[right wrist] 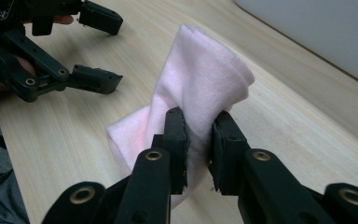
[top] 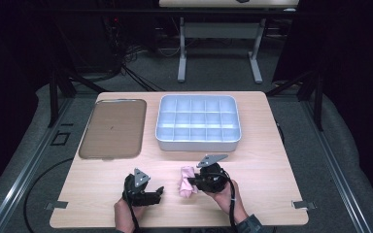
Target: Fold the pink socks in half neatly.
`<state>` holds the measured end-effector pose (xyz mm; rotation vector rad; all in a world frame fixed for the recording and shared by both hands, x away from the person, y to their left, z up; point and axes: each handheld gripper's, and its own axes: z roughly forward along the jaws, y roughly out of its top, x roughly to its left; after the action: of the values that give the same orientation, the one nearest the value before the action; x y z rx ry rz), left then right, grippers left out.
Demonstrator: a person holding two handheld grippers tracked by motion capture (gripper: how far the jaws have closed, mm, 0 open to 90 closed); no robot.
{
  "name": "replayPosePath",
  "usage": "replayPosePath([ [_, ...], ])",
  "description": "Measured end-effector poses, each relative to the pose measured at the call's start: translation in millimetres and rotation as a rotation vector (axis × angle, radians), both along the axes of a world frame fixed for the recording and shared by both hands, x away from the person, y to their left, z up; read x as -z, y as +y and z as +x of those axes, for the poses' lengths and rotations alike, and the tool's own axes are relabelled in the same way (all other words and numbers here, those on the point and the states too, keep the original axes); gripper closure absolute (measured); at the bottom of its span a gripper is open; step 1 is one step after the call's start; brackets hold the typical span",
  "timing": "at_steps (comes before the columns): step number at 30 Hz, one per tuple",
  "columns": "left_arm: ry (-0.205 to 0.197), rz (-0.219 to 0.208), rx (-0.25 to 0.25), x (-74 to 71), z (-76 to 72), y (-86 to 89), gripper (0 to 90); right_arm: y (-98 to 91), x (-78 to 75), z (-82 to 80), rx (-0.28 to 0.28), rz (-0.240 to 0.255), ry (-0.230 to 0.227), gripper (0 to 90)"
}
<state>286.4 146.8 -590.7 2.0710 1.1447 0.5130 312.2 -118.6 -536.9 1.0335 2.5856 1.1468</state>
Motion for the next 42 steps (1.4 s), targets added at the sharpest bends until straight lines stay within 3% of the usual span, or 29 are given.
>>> replayPosePath([
  [42,0.001,-0.003,-0.010,0.2,0.6,-0.4,15.8,-39.2,-32.6,14.2,0.095,-0.021,-0.073,77.9],
])
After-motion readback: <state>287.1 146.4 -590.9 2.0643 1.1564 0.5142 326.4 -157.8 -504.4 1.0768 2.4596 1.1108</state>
